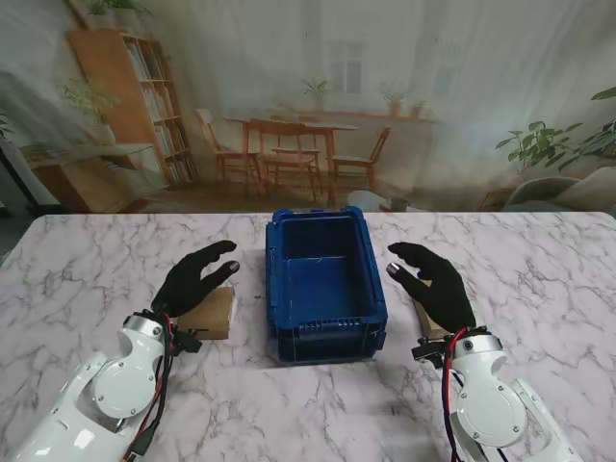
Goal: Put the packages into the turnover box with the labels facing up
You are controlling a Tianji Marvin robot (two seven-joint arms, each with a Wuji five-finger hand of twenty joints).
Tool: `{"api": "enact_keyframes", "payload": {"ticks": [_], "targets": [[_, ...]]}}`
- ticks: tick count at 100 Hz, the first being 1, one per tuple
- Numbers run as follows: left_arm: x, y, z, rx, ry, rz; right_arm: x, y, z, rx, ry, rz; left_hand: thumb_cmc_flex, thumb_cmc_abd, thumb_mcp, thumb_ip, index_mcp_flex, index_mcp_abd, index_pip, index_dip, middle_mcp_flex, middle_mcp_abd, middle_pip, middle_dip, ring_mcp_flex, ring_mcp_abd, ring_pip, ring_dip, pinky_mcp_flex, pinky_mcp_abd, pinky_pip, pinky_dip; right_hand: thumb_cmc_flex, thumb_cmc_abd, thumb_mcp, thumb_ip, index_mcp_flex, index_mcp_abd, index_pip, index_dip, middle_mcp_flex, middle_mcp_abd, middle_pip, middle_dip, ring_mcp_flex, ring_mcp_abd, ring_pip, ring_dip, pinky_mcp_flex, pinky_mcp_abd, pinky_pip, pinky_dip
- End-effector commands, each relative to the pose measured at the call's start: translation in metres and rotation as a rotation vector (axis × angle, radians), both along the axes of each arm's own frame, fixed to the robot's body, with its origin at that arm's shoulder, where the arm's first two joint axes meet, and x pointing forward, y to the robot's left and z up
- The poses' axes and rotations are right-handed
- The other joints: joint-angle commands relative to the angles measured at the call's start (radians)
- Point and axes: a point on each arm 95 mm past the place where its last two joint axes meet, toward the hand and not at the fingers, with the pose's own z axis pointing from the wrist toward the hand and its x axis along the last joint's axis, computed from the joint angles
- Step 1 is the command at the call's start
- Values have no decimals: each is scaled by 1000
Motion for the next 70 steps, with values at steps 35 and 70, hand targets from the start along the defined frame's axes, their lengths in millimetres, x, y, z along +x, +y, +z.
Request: {"api": "enact_keyframes", "payload": {"ticks": [35, 70], "targets": [[8, -2, 0, 178, 99, -93, -12, 1, 0, 25, -8, 5, -72, -1, -10, -12, -38, -46, -38, -46, -203, -26, -90, -131, -69, -56, -82, -71, -17, -19, -92, -21, 9, 33, -10, 27, 19, -21, 7, 24, 13, -3, 15, 5, 11, -14, 0, 10, -5, 0, 12, 0], [37, 30, 4, 476, 90, -175, -12, -2, 1, 29, -14, -12, -255, -230, 1, -8, -334, -101, -204, -302, -470, -44, -147, -334, -318, -103, -165, -223, -39, -151, -405, -69, 9, 34, -11, 27, 20, -23, 7, 24, 12, -4, 16, 6, 12, -14, 1, 11, -5, 0, 13, 0]]}}
